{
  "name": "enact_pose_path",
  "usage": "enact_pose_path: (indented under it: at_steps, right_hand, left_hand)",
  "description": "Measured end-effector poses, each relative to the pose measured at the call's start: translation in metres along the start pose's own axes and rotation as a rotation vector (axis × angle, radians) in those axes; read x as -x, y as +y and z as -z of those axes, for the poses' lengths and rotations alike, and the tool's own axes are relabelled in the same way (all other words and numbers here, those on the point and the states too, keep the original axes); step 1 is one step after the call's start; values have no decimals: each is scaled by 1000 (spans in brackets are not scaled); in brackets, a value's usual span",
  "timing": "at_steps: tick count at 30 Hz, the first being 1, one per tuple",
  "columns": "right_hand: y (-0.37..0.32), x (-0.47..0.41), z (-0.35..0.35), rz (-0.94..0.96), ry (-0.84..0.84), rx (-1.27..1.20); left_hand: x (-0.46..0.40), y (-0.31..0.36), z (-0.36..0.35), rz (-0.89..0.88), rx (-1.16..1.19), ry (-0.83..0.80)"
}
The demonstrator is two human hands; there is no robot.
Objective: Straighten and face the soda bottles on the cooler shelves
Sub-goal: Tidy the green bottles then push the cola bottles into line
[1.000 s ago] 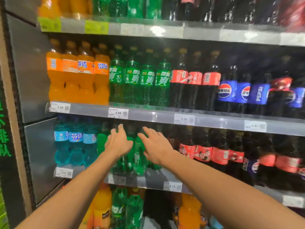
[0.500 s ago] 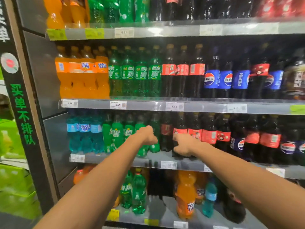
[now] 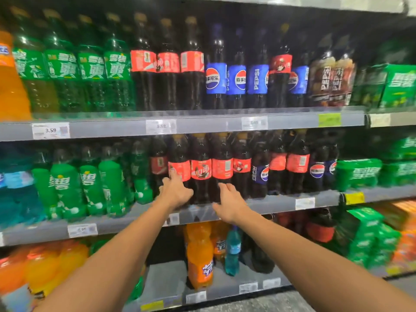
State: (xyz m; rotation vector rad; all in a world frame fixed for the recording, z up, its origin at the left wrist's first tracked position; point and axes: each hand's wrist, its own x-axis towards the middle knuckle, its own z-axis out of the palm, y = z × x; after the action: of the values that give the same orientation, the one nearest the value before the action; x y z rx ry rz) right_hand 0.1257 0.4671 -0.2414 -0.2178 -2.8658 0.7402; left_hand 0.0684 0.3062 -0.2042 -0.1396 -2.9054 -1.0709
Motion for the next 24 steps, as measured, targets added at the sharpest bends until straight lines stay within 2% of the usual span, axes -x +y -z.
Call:
enact_pose_path:
  at_steps: [4,9,17,24]
  right_hand:
    - [4,-14,6,-95,215,-219]
    - [8,-35,10,-248,201,-439]
    - [15,-58,-3,-262,295,-555]
    - [11,-68,-7,-269,371,-479]
  left_hand:
    - [-24,8,-3,42,217,100]
    - [-41,8,-4,79,318,187]
    - [-47,-1,-15,91,387,185]
    - [-44,-8,-21,12,352,263]
